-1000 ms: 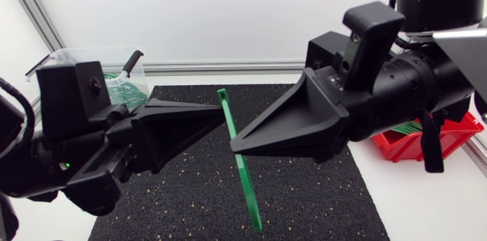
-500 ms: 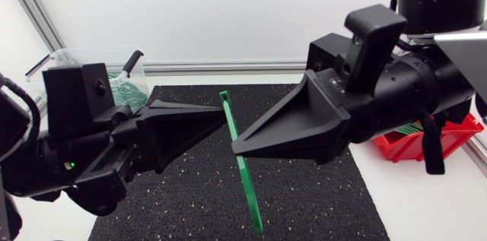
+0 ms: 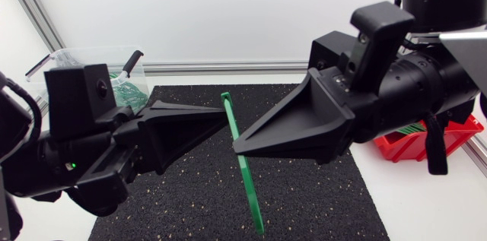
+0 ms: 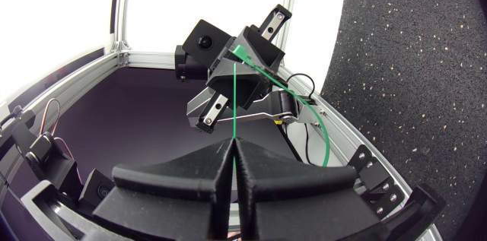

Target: Take a green cable tie from the red box, thread the tail through the head to close it, then place it in the transparent bin on the left.

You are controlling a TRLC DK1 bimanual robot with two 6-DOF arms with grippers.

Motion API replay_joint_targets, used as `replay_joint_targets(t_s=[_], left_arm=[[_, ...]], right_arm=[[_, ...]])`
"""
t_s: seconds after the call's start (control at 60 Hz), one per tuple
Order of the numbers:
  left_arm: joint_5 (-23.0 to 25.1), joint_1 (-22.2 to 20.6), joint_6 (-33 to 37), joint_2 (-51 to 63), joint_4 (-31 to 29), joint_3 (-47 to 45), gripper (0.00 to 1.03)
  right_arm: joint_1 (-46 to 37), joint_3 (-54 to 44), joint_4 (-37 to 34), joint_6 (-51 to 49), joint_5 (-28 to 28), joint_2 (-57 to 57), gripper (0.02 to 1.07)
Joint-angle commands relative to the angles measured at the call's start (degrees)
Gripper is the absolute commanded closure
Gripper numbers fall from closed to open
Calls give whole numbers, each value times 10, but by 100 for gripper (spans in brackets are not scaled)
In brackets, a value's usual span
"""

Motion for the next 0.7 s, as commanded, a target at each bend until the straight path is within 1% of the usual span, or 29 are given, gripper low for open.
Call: replay_joint_targets(t_s=[0.0,0.433,0.6,0.683], left_arm=[[0,-6,8,-4,4,-13,99],[0,-13,8,-25,-4,-18,99],[-1,-21,16,-27,-5,-22,99],[-10,-30,24,-28,-6,-25,99]], right_arm=[[0,-8,0,15,-2,7,101],[-2,-6,3,15,-2,16,101],[-2,-2,6,15,0,17,101],[-1,2,6,17,1,17,101]])
